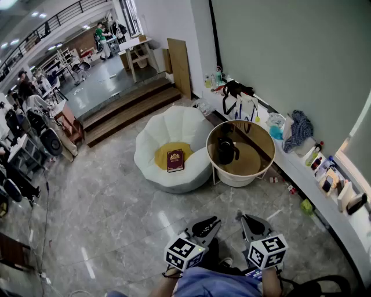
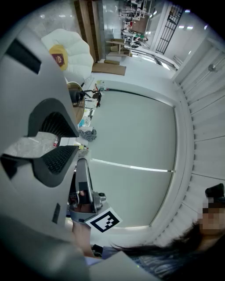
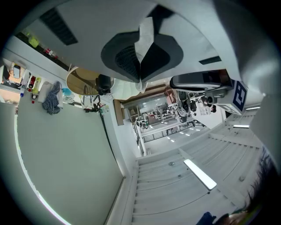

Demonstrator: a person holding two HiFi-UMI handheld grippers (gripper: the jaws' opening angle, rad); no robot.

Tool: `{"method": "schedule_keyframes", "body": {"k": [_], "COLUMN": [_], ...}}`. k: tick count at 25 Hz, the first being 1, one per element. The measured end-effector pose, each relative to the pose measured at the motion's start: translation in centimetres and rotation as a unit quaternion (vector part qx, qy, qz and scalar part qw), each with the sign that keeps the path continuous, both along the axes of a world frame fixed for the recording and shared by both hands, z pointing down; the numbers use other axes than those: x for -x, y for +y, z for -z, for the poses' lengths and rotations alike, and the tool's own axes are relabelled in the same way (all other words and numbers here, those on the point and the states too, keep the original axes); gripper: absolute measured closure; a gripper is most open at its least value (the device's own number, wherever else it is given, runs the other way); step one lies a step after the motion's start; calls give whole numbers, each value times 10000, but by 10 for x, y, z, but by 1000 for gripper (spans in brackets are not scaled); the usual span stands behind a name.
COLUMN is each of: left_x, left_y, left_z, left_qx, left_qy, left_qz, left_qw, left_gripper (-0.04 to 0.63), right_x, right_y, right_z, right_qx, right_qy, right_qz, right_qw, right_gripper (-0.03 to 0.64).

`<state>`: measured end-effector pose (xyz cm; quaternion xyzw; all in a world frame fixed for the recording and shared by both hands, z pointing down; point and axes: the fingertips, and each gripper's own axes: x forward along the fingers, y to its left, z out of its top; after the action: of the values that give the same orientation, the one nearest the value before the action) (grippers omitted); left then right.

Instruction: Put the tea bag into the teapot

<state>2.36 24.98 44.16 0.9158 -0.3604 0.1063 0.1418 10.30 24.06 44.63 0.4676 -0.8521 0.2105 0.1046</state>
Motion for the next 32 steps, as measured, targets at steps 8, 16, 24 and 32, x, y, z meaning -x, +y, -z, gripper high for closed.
{"method": "schedule_keyframes", "body": {"k": [8,16,24,32], "left_x": [5,16,29,33], "left_y": [5,-7,-45,-116], "left_z": [3,-7,-16,-23], "left_qx": [-2,50,160,279], "left_qy": [-24,-117,-137,-165], "left_qz": [12,128,238,258], "left_qw": [10000,9998,9995,9991], "left_gripper": [541,541,541,541], "right_x": [4,8,17,17], "right_y": [3,-16,-54,-123], "right_z": [5,1,-10,-18], "right_qx": [-26,-11,115,277], "right_qy": [-2,-28,-15,15], "right_qz": [-8,-38,45,56], "right_qw": [10000,10000,9999,9996], "right_gripper": [597,597,597,597]}}
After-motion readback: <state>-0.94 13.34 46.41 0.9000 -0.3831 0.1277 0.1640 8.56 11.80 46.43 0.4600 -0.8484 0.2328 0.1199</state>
